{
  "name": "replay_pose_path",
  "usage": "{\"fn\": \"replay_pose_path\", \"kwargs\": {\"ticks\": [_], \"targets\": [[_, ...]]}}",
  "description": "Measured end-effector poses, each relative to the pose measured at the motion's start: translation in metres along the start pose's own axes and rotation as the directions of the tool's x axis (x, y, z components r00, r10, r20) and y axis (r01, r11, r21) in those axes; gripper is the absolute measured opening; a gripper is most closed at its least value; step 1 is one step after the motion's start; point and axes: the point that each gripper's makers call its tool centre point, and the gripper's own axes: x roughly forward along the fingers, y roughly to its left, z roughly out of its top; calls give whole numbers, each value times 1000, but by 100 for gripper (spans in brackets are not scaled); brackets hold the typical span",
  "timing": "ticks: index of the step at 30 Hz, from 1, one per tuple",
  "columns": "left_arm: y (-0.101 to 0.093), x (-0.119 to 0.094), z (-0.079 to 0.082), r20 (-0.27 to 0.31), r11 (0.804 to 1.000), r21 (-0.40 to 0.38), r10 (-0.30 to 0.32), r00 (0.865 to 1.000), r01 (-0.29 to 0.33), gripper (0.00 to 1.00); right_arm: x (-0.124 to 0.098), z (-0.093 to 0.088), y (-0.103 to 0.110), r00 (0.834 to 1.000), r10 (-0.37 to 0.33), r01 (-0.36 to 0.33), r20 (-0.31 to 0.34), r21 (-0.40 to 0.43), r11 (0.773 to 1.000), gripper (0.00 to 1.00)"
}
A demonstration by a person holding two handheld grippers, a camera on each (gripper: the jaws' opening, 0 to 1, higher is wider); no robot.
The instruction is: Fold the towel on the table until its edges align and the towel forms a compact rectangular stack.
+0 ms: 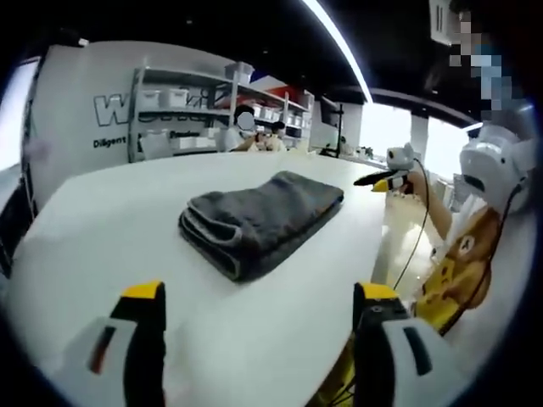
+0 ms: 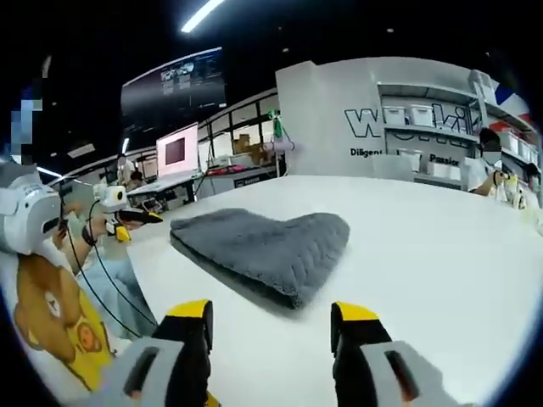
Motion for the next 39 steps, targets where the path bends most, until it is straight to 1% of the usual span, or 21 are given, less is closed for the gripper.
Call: {"fn": "replay_pose_path", "kwargs": {"ticks": [3,8,10,14,16,19,22,26,31,34,37,39], "targets": [[0,-1,0,6,1000,-12,0,1000,1,96,-4,-1,-3,1000,-13,13,8,-10,1000,65],[-1,-1,0,1,1000,-5,-3,1000,3,96,-4,-4,-7,1000,-18,18,-6,-16,1000,73],[-2,0,2,4,1000,-4,-8,1000,8,96,-5,-5,-10,1000,-27,27,-14,-22,999,77],[-5,2,5,2,1000,4,-19,1000,19,96,-4,-9,-18,999,-42,41,-20,-4,999,79],[-5,4,6,-1,1000,7,-21,1000,21,96,-3,-12,-21,999,-38,38,-27,7,999,80],[-6,6,7,-1,1000,6,-22,1000,22,96,-2,-15,-23,999,-36,36,-41,10,999,86],[-7,7,8,-1,1000,7,-22,1000,22,96,-3,-15,-25,998,-27,28,-48,11,1000,92],[-9,10,12,-1,1000,9,-24,1000,24,96,-3,-12,-28,999,-30,30,-44,0,1000,96],[-12,18,20,2,999,10,-37,999,37,96,-1,-9,-32,999,-32,32,-42,-11,999,99],[-13,23,27,12,999,3,-48,999,48,94,0,-9,-36,999,-32,32,-42,-2,999,99],[-14,30,36,12,998,9,-55,998,55,90,0,-6,-38,999,-26,27,-31,8,1000,99],[-15,36,41,4,998,11,-69,998,69,90,0,-5,-38,999,-22,22,-30,1,1000,99]]}}
